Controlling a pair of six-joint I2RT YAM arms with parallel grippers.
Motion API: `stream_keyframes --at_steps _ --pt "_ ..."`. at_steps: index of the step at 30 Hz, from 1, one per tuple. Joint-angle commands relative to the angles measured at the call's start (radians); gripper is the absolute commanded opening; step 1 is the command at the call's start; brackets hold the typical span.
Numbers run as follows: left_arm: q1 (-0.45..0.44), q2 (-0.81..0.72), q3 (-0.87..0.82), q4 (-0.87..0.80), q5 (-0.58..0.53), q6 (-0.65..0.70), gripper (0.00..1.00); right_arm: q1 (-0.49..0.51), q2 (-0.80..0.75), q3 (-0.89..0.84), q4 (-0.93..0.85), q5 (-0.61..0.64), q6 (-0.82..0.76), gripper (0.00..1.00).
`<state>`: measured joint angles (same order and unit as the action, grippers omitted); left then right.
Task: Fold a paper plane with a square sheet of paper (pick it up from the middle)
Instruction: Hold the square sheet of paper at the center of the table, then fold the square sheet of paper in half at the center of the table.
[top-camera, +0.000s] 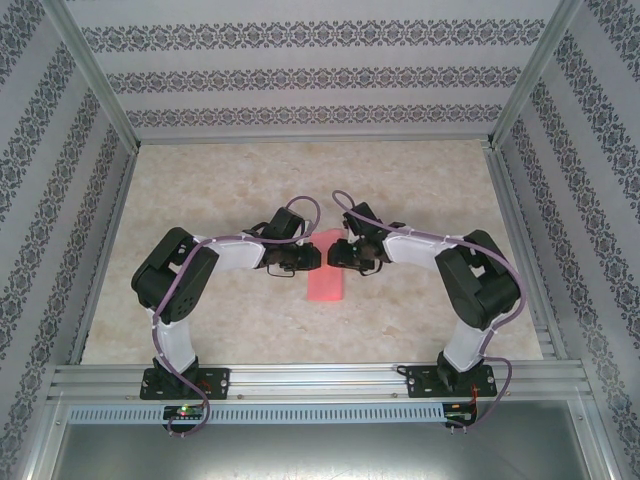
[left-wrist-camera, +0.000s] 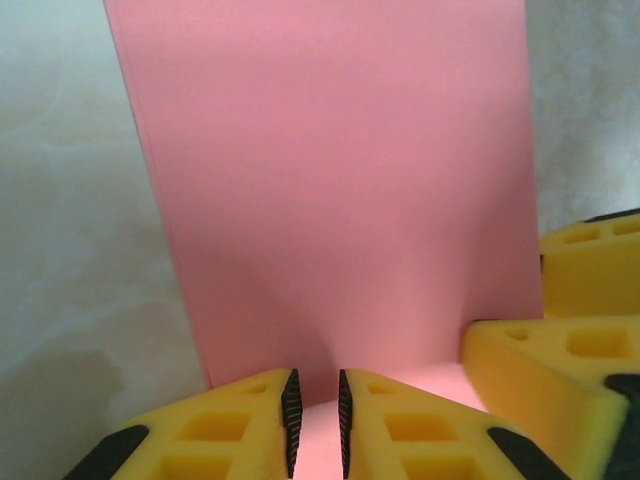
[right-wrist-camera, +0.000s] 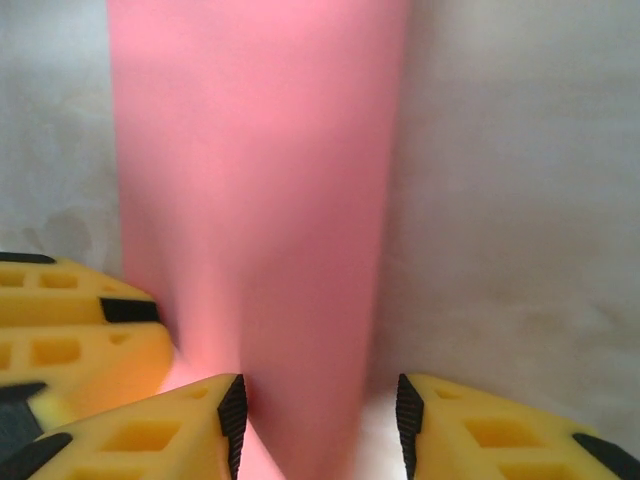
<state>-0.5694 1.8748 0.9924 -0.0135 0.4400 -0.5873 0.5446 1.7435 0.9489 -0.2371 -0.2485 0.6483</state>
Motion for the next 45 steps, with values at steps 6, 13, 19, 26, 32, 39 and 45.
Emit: stream_keyframes --at_steps 6,13,19,26,32,39,45 --pt "-0.014 0.085 -0.018 -0.090 -0.091 0.050 0.23 -0.050 -0.192 -0.106 0.040 -0.057 0.033 0.47" --pt "-0.015 0.088 -0.015 -0.105 -0.106 0.061 0.24 -0.055 -0.144 -0.142 0.228 -0.241 0.164 0.29" --pt "-0.015 0.078 -0.023 -0.115 -0.119 0.067 0.24 -0.054 -0.061 -0.112 0.261 -0.279 0.157 0.24" --pt "-0.015 0.076 -0.026 -0.121 -0.128 0.072 0.24 -0.070 0.010 -0.098 0.268 -0.283 0.124 0.22" --pt "-0.015 0.071 -0.028 -0.126 -0.139 0.078 0.24 -0.079 0.046 -0.090 0.235 -0.261 0.088 0.21" --pt "-0.015 0.072 -0.025 -0.133 -0.145 0.082 0.24 -0.095 0.073 -0.098 0.204 -0.245 0.056 0.19" --pt "-0.016 0.071 -0.022 -0.141 -0.147 0.087 0.24 -0.097 0.022 -0.072 0.237 -0.279 0.090 0.15"
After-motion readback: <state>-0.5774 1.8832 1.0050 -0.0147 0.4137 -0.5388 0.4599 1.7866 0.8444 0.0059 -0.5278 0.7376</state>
